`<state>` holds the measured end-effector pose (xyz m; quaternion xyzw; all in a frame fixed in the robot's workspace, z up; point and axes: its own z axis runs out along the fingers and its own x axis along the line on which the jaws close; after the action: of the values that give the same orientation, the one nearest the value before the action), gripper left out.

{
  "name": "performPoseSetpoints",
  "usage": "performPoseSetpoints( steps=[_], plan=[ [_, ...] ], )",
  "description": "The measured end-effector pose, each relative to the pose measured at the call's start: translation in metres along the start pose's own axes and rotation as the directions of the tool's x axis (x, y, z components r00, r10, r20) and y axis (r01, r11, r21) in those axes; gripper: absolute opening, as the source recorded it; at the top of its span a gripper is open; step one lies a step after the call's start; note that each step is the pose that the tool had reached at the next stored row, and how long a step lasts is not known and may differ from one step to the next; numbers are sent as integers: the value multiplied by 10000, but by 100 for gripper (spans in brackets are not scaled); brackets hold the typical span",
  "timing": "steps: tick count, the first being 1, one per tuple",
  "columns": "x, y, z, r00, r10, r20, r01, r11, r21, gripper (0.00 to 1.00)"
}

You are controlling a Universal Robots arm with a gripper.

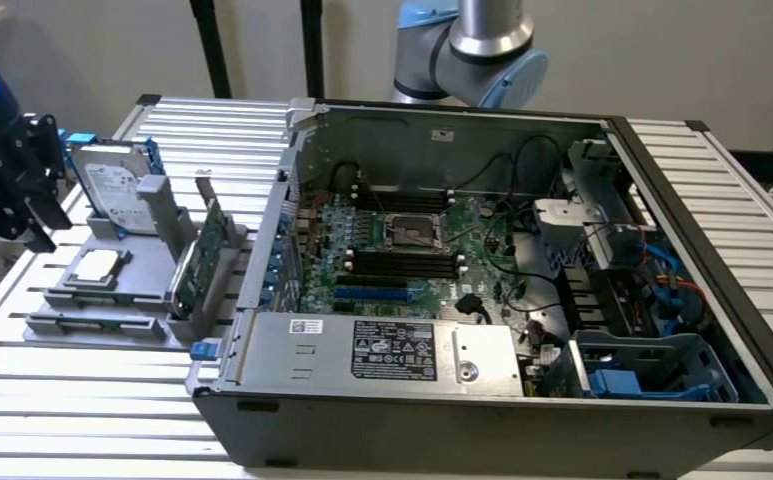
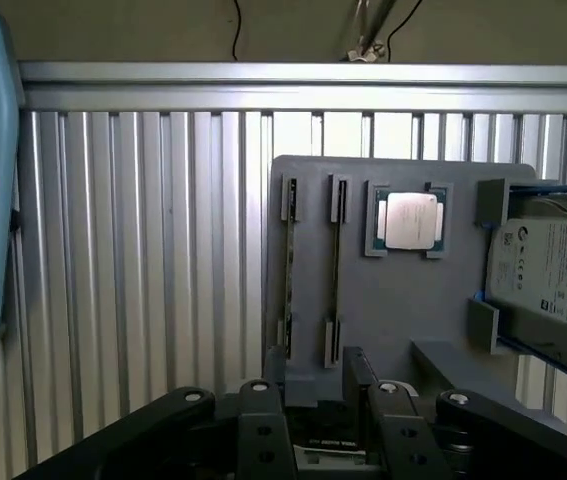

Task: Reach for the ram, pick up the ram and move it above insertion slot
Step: 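Pick up the ram and move it above insertion slot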

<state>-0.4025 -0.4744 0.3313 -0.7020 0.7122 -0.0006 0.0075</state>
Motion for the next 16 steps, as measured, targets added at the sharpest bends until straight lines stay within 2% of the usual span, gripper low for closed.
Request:
performPoseSetpoints(
  steps=[6,16],
  plan=[
    [14,2,109,9997,235,-3,-235,9997,2,36],
    [44,4,290,9997,249,-3,-249,9997,3,36]
  ],
)
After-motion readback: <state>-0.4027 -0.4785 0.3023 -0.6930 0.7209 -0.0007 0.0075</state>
